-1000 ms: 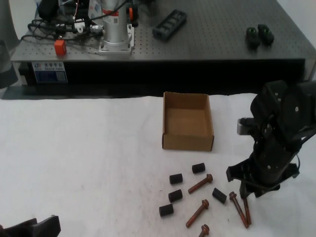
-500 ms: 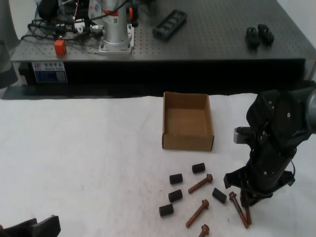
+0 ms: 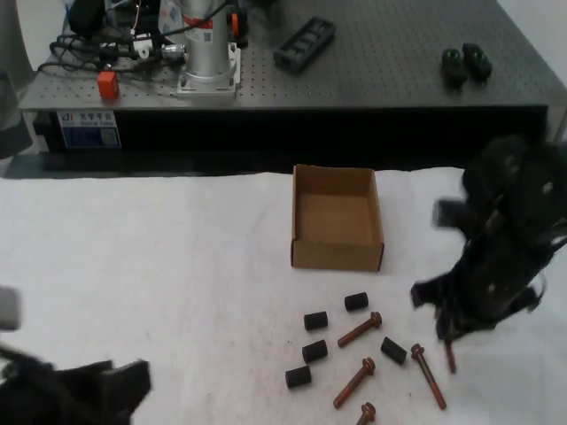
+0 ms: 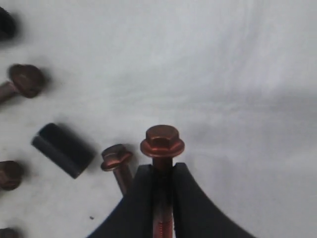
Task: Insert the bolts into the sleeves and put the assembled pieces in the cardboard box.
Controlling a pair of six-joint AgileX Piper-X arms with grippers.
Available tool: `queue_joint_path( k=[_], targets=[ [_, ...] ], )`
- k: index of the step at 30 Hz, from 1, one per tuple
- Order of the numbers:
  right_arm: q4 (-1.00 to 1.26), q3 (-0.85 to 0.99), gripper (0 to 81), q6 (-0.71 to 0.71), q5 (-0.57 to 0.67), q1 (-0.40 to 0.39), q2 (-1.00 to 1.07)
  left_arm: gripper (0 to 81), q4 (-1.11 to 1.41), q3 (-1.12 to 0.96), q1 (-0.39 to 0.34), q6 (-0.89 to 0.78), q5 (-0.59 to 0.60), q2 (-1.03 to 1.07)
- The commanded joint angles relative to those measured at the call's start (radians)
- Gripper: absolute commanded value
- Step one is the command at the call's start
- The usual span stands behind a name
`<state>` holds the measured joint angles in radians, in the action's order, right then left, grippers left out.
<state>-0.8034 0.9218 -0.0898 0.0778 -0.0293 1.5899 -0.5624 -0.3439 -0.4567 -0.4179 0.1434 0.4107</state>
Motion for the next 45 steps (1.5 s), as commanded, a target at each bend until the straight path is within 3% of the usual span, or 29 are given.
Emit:
queue_joint_path(
  k=[1,7,15,18,27,45],
  targets=[
    [-0.042,0.003,0.8,0.028,0.031,0.036,-0.169,36.5,0.048,-0.072,0.003,0.112,0.129,0.187],
    [-0.103,0.000,0.8,0.023,0.031,0.079,-0.371,36.5,-0.025,-0.363,-0.027,0.418,0.175,0.633],
    [-0.164,0.000,0.8,-0.006,0.034,0.088,-0.509,31.2,-0.329,-0.868,-0.165,0.731,0.117,1.179],
    [-0.164,0.000,0.8,-0.007,0.034,0.088,-0.527,31.4,-0.400,-0.979,-0.218,0.817,0.037,1.307],
    [-0.164,0.000,0.8,-0.007,0.073,0.088,-0.528,31.5,-0.393,-1.052,-0.312,0.916,0.020,1.493],
    [-0.164,0.000,0.8,0.000,0.075,0.088,-0.528,31.5,-0.339,-1.050,-0.317,0.920,-0.060,1.605]
  ],
)
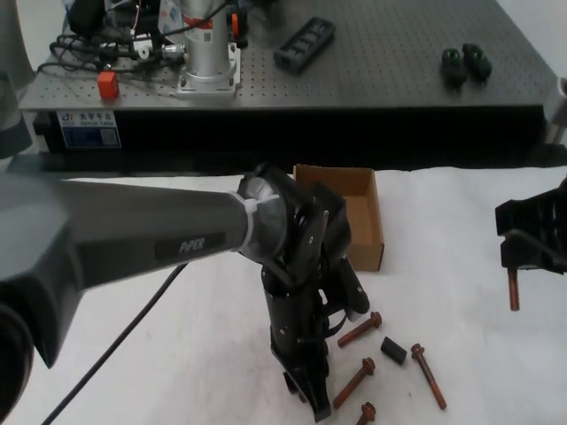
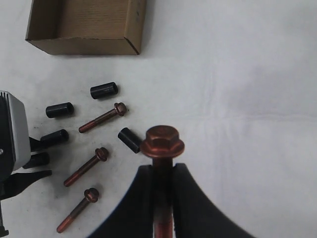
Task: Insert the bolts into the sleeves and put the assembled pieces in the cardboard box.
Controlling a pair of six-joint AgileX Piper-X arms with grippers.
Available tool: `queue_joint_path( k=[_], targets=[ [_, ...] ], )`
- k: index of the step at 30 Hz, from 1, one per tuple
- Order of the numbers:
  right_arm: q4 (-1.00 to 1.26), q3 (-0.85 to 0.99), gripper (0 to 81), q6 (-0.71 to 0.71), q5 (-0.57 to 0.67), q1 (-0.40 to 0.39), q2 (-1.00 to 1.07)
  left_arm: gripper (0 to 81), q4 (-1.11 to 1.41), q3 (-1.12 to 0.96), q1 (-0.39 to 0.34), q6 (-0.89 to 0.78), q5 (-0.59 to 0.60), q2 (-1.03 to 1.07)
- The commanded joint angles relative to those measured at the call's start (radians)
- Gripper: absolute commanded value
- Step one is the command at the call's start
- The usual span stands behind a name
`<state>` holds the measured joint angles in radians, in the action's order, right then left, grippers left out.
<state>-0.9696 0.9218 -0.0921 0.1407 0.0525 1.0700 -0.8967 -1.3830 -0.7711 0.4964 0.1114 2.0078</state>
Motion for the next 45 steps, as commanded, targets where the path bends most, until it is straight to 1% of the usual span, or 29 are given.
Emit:
queue_joint_path(
  k=[1,3,8,10,12,15,19,23,26,29,30,32,34,36,38,39,41,43,45],
  targets=[
    [0.002,0.000,0.8,0.002,0.012,0.006,-0.008,31.5,-0.008,-0.011,-0.003,0.005,-0.056,0.008],
    [0.002,0.000,0.8,0.002,0.012,0.006,-0.008,31.5,-0.010,-0.011,0.000,0.005,-0.077,0.008],
    [0.002,0.000,0.8,0.002,0.012,0.006,-0.008,31.4,-0.019,-0.011,0.006,0.008,-0.078,0.011],
    [0.002,0.000,0.8,0.002,0.012,0.006,-0.008,30.0,-0.044,-0.011,0.008,0.012,-0.078,0.014],
    [0.002,0.000,0.8,0.002,0.012,0.006,-0.008,25.8,-0.059,-0.008,0.011,0.024,-0.078,0.014],
    [0.002,0.000,0.8,0.002,0.012,0.006,-0.008,16.7,-0.055,-0.001,0.011,0.029,-0.078,0.014],
    [0.002,0.000,0.8,0.002,0.012,0.006,-0.008,0.7,-0.050,-0.001,0.011,0.027,-0.078,0.014],
    [0.023,0.000,0.8,0.002,0.028,0.006,-0.023,0.6,-0.056,-0.001,0.011,-0.053,-0.063,-0.030],
    [0.101,0.000,0.8,-0.012,0.112,0.006,-0.064,0.6,-0.038,-0.001,0.022,-0.136,0.005,-0.114],
    [0.196,0.000,0.8,-0.062,0.154,0.003,-0.130,0.6,-0.027,0.013,0.051,-0.245,0.054,-0.243],
    [0.223,0.000,0.8,-0.080,0.177,0.003,-0.154,0.6,-0.002,0.035,0.063,-0.284,0.088,-0.293],
    [0.292,0.000,0.8,-0.161,0.264,0.003,-0.193,0.6,0.087,0.116,0.079,-0.344,0.162,-0.395],
    [0.374,-0.010,0.8,-0.248,0.352,-0.015,-0.216,0.6,0.231,0.219,0.085,-0.401,0.255,-0.502],
    [0.479,-0.034,0.8,-0.333,0.398,-0.053,-0.235,0.6,0.425,0.341,0.084,-0.455,0.367,-0.618],
    [0.625,-0.076,0.8,-0.435,0.408,-0.113,-0.249,0.6,0.605,0.441,0.082,-0.509,0.491,-0.713],
    [0.689,-0.094,0.8,-0.475,0.408,-0.145,-0.248,0.6,0.699,0.490,0.081,-0.544,0.533,-0.751],
    [0.846,-0.135,0.8,-0.559,0.406,-0.205,-0.240,0.6,0.847,0.559,0.081,-0.590,0.579,-0.806],
    [0.970,-0.168,0.8,-0.619,0.390,-0.254,-0.226,0.6,0.942,0.608,0.081,-0.625,0.612,-0.848],
    [0.998,-0.179,0.8,-0.633,0.382,-0.297,-0.210,0.6,0.981,0.626,0.081,-0.654,0.625,-0.873]
  ],
)
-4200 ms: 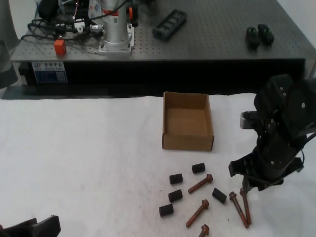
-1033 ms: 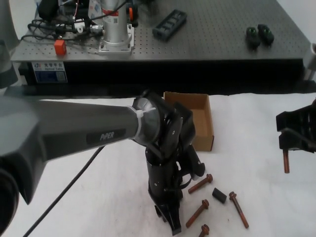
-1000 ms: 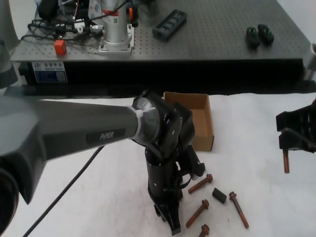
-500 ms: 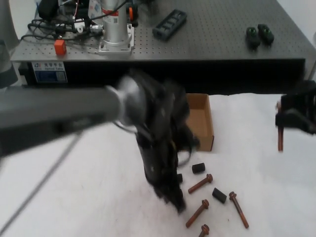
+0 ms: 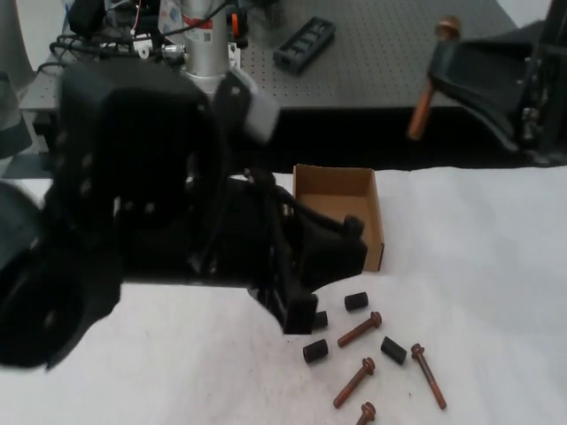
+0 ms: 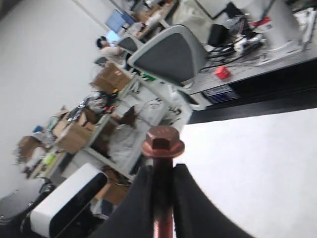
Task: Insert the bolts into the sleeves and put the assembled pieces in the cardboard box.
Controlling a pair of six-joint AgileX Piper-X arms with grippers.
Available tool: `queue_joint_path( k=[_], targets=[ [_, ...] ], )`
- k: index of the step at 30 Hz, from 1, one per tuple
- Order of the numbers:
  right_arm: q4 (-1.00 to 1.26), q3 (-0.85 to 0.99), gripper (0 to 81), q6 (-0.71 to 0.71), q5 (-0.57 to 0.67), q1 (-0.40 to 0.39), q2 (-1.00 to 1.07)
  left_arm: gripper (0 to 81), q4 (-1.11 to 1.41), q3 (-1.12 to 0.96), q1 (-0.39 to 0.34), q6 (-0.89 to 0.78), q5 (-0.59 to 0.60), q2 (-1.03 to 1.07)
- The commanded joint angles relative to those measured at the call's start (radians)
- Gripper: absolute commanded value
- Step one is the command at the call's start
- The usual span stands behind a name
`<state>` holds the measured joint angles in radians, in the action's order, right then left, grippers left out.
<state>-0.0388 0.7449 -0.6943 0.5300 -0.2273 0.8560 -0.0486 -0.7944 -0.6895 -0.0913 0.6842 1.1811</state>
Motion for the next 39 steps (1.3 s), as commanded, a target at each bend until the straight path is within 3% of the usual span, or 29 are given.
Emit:
queue_joint_path(
  k=[1,8,39],
  targets=[
    [0.068,-0.002,0.8,-0.032,-0.007,-0.032,0.012,0.6,0.136,0.038,0.000,-0.068,0.063,-0.054],
    [0.057,-0.002,0.8,-0.022,0.013,-0.105,0.051,0.6,0.135,0.038,0.000,-0.095,0.088,-0.064],
    [-0.103,-0.002,0.8,0.137,0.154,-0.105,0.035,0.6,0.140,0.038,0.000,-0.239,0.052,-0.064]
  ],
)
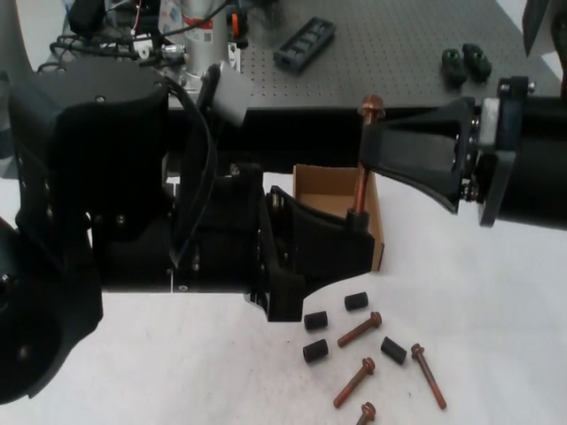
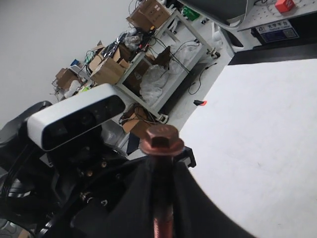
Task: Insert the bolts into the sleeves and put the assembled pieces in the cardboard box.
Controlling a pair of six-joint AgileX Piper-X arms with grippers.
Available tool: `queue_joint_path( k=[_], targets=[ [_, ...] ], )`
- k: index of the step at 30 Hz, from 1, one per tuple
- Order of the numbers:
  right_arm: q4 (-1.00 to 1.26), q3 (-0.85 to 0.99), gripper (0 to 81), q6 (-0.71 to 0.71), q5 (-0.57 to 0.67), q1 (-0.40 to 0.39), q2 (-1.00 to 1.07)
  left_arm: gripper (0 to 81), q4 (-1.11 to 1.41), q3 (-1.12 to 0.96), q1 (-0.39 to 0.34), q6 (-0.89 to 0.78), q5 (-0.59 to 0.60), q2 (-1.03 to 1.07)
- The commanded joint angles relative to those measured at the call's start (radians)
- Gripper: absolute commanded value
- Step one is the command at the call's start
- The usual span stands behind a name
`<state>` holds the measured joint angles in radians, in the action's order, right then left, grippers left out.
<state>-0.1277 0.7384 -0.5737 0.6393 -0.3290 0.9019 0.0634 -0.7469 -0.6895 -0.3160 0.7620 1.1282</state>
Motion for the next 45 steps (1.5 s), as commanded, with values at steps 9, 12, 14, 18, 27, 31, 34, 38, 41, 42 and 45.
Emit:
queue_joint_path(
  k=[9,12,14,18,27,31,34,38,41,42,45],
  targets=[
    [-0.075,0.005,4.4,0.074,0.045,-0.008,-0.011,0.6,0.028,-0.010,0.000,0.016,-0.026,-0.011],
    [-0.072,0.005,27.9,0.099,0.045,-0.010,-0.011,0.6,0.028,-0.010,0.000,0.070,-0.026,-0.011],
    [-0.062,0.005,46.0,0.095,0.036,-0.009,-0.011,0.6,0.028,-0.010,0.000,0.096,-0.039,-0.011],
    [-0.061,0.008,45.0,0.098,0.020,0.028,-0.043,0.6,0.054,-0.010,0.000,0.167,-0.167,-0.011],
    [-0.089,0.008,42.1,0.283,-0.060,0.238,-0.243,0.6,0.542,-0.010,0.000,0.316,-0.583,0.104],
    [-0.157,0.008,42.1,0.328,-0.159,0.309,-0.281,0.6,0.566,-0.023,0.000,0.299,-0.691,0.188],
    [-0.244,0.008,42.1,0.328,-0.206,0.349,-0.282,0.6,0.312,-0.131,0.010,0.199,-0.706,0.279],
    [-0.372,0.008,42.1,0.328,-0.318,0.385,-0.270,0.6,-0.071,-0.388,0.018,0.182,-0.707,0.463],
    [-0.426,0.008,42.1,0.347,-0.394,0.390,-0.254,0.6,-0.258,-0.644,0.018,0.182,-0.707,0.632],
    [-0.439,0.008,42.1,0.350,-0.417,0.390,-0.249,0.6,-0.326,-0.734,0.018,0.182,-0.707,0.698],
    [-0.465,0.008,42.1,0.350,-0.459,0.390,-0.234,0.6,-0.544,-0.997,0.023,0.189,-0.709,0.889]
  ],
)
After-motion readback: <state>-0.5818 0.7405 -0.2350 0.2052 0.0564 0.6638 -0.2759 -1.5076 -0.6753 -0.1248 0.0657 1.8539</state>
